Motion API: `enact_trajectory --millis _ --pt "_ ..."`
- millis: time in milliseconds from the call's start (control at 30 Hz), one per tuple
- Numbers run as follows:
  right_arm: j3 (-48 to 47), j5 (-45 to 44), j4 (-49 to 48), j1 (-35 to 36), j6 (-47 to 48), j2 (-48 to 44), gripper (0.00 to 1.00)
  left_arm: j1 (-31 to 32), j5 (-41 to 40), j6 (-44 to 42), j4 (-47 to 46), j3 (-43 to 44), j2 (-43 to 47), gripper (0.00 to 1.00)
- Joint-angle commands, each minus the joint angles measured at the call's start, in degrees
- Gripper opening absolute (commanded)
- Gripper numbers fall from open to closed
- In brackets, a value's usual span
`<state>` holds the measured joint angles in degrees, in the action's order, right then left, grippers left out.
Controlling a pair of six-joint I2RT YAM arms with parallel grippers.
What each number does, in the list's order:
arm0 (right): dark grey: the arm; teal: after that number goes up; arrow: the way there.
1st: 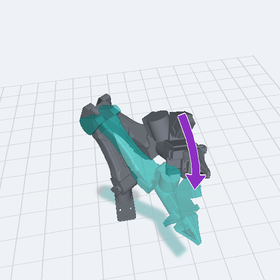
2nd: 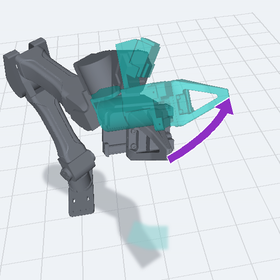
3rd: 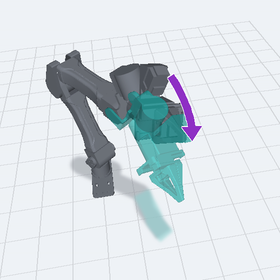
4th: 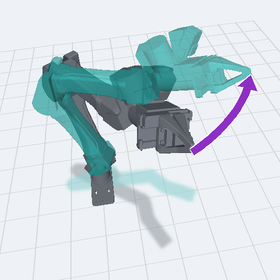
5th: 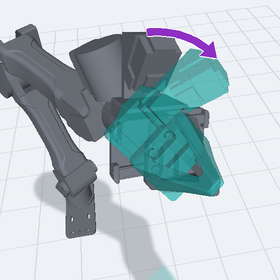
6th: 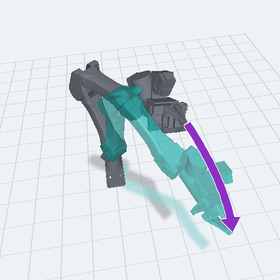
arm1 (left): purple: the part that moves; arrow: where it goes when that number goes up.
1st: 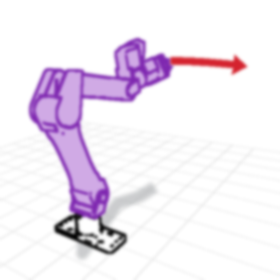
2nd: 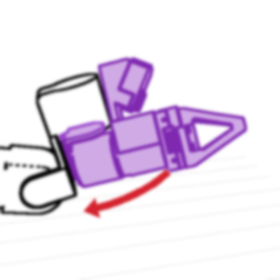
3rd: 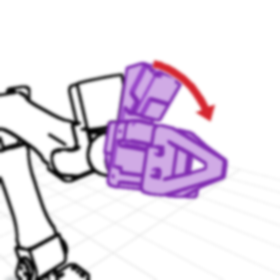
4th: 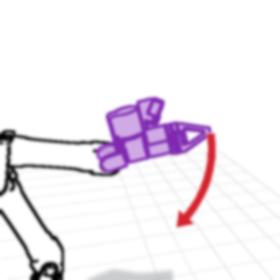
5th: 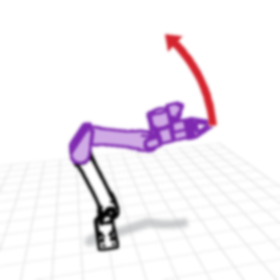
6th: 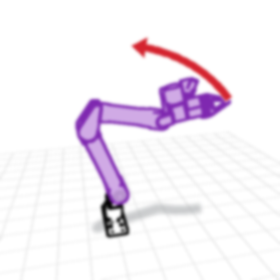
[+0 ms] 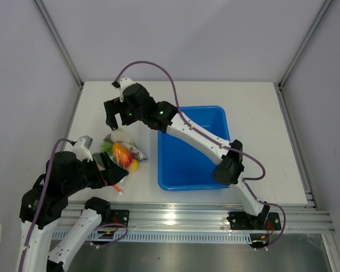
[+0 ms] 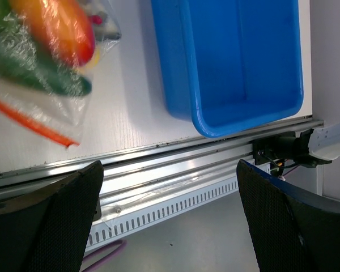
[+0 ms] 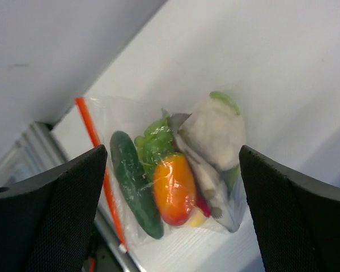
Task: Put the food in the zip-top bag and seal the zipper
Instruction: Place the zipper food storage bag at the center of the board, then reset both arms
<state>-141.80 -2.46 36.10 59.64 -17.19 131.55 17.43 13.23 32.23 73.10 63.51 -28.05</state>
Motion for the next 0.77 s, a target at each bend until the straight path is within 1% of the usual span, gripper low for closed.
enact_trajectory --millis 0,33,133,167,233,267,300,400,433,467,533,567,667,700,733 --pt "1.60 6.40 -2.00 -0.13 -3.19 -9.81 0.99 -0.20 -0.57 1.52 -2.70 0.57 0.54 0.99" --pt "4.74 6.07 -2.17 -0.22 -3.64 -12.51 0.99 -0.20 -0.67 1.52 -2.87 0.57 0.63 1.00" --pt "9.94 3.18 -0.86 -1.45 -4.52 -17.44 0.99 -0.20 -0.40 1.78 -4.19 -0.57 0.54 1.00" --pt "13.79 1.33 -0.07 -1.89 -4.34 -18.77 0.99 -0.20 -0.14 1.96 -4.54 -1.10 0.11 1.00" --pt "19.42 -4.64 2.39 -3.12 -4.08 -21.93 0.99 -0.12 0.74 2.66 -5.77 -2.59 -0.07 1.00" --pt "20.67 -6.84 4.14 -3.56 -4.51 -22.56 0.99 -0.20 1.09 2.84 -6.47 -2.95 -0.16 0.99" --pt "21.81 -7.99 7.29 -4.43 -4.69 -23.08 0.99 -0.20 1.44 3.01 -7.26 -3.64 -0.16 1.00" --pt "27.70 -12.73 11.61 -4.44 -5.40 -26.42 0.99 -0.20 2.41 3.72 -9.81 -5.58 -0.51 0.99" --pt "30.15 -13.18 11.45 -4.44 -5.66 -27.91 0.99 -0.20 3.37 3.98 -11.12 -6.11 -0.69 0.99" --pt "35.48 -13.36 11.10 -4.44 -5.92 -31.23 1.00 -0.20 3.72 4.24 -11.83 -6.46 -1.03 0.99" --pt "41.31 -13.54 8.74 -4.18 -6.89 -35.28 0.99 -0.20 5.13 5.03 -13.33 -8.30 -1.39 1.00" --pt "46.73 -13.62 7.94 -4.09 -7.33 -39.31 0.99 -0.12 5.57 5.65 -14.73 -8.74 -1.91 1.00" --pt "53.71 -13.71 6.01 -4.00 -8.64 -44.87 0.99 -0.20 7.41 6.44 -17.98 -11.28 -2.36 1.00" --pt "57.73 -13.89 5.31 -4.00 -9.00 -48.45 0.99 -0.20 8.12 7.23 -19.21 -11.99 -2.44 0.99" --pt "59.60 -13.98 4.78 -3.91 -9.26 -50.40 0.99 -0.20 9.17 7.50 -20.70 -12.70 -2.27 0.99"
